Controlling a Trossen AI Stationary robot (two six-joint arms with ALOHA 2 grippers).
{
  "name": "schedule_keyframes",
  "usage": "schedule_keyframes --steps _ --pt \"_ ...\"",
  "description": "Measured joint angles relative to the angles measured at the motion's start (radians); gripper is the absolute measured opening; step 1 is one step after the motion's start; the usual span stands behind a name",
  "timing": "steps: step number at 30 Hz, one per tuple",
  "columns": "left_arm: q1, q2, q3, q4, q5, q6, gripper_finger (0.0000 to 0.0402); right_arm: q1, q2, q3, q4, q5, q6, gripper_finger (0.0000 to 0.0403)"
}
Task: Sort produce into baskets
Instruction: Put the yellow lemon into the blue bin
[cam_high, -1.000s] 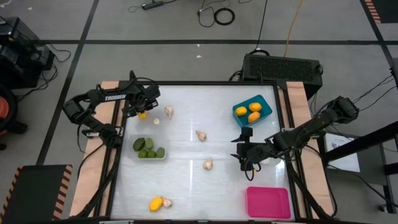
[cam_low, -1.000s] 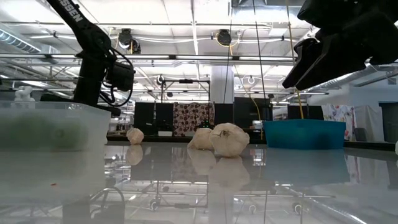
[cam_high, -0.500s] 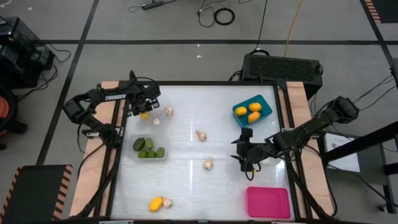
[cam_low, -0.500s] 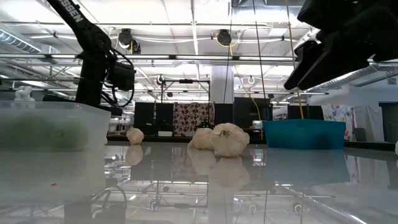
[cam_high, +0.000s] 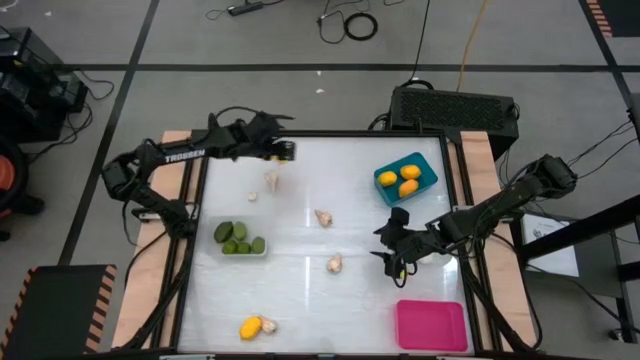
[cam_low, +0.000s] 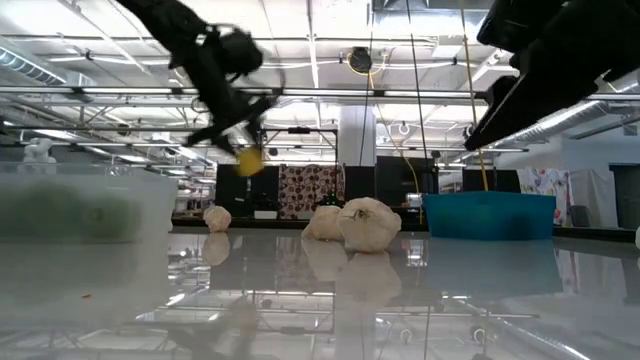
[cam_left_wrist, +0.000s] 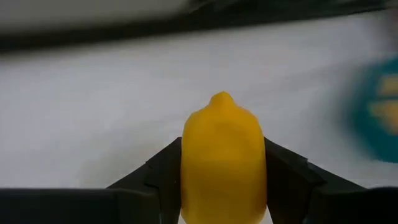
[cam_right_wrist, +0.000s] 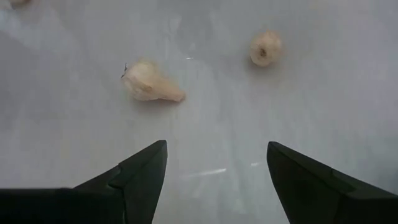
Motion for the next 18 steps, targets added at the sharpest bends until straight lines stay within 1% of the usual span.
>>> schedule_keyframes --steps 3,5,7,10,12,14,16,18 --pt "-0.095 0.015 0.000 0.297 0.028 0.112 0.0180 0.001 0.000 0.000 -0.016 -0.024 0.122 0.0270" --pt "-0.154 0.047 0.000 0.473 0.032 0.207 0.0180 0.003 0.000 0.000 -0.018 -0.057 0.209 0.0270" --pt "-0.203 0.087 0.000 0.625 0.031 0.299 0.0180 0.011 0.000 0.000 -0.018 -0.079 0.288 0.0270" --pt "-0.254 0.176 0.001 0.831 0.046 0.364 0.0180 0.032 0.000 0.000 -0.012 -0.087 0.415 0.0270" --pt "-0.273 0.250 0.003 0.942 0.076 0.386 0.0180 0.051 0.000 0.000 -0.007 -0.081 0.491 0.0270" --pt "-0.283 0.325 0.030 1.011 0.109 0.392 0.0180 0.077 0.000 0.000 -0.009 -0.047 0.555 0.0270" --pt "-0.285 0.407 0.091 1.059 0.150 0.386 0.0180 0.104 0.000 0.000 -0.008 -0.010 0.608 0.0270" --pt "-0.285 0.482 0.178 1.059 0.200 0.385 0.0180 0.127 0.000 0.000 -0.008 0.011 0.650 0.0270"
